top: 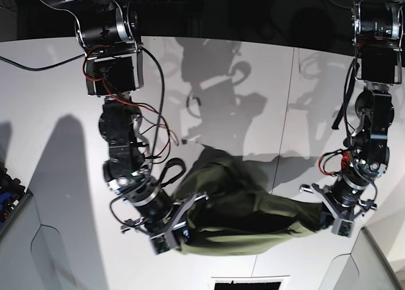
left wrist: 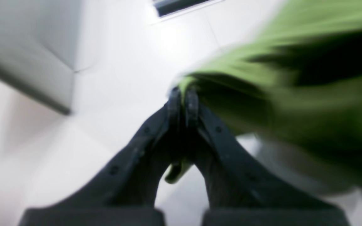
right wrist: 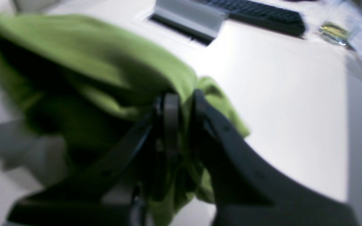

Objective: Layout the t-shirt on the table in an organized manner, then fold the t-shirt properly
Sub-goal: 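Lift the shirt with both grippers and shake it open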

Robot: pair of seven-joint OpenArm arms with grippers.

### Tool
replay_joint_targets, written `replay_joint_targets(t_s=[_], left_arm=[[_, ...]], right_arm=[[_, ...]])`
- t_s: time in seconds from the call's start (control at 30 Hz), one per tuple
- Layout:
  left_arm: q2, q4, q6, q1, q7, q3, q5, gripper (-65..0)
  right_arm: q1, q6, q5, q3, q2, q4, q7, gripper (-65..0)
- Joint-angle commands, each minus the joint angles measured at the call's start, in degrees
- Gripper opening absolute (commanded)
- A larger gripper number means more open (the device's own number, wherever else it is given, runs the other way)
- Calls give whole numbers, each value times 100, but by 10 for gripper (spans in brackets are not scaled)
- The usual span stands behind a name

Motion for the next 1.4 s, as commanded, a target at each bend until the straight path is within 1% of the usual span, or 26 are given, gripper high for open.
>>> replay_joint_targets(t_s=[0.0,0.17,0.23,0.37,0.43,0.5,0.57,0.67,0.73,0.8,0.9,1.0,1.03,1.17,1.3,1.37], left_arm=[[-146,245,122,-155,-109,-50,-7,-650],[-409,1054,195,-7,186,-50,17,-650],[-527,1390,317,142,219,-55,35,-650],[-654,1869,776,337,223,-155,518,-650],[-667,1947,920,332,219,-229,557,-650],[-664,1954,918,334,221,-306,549,-650],[-664,1954,920,332,249,-308,551,-650],[-664,2009,918,332,262,-308,511,-650],[-671,2149,844,332,345,-308,483,-650],[-688,2365,640,334,479,-308,358,-650],[-763,2747,614,339,772,-308,245,-650],[-887,2892,612,334,756,-308,249,-650],[-907,2876,605,334,737,-306,251,-650],[-901,2509,323,332,726,-306,236,-650],[-903,2131,315,315,597,-306,184,-650],[-905,2000,313,293,592,-306,186,-650]], right_arm=[[186,20,168,168,-22,199,90,-650],[166,529,608,944,-17,321,87,-650],[103,608,791,1147,37,337,96,-650],[-127,813,909,1351,289,435,299,-650],[-216,828,914,1368,461,522,380,-650],[-273,837,981,1368,597,645,385,-650],[-275,960,1110,1368,710,706,376,-650],[-262,1027,1305,1368,787,787,374,-650],[-278,1202,1532,1368,809,911,372,-650],[-291,1300,1784,1366,793,1121,315,-650],[-291,1300,2039,1366,688,1456,55,-650],[-284,1300,2107,1344,555,1558,-20,-650],[-280,1300,2100,1335,509,1550,-35,-650],[-275,1300,2107,1307,417,1473,-175,-650],[-275,1298,2050,1274,422,1416,-197,-650],[-256,1290,1912,1235,422,1311,-214,-650]])
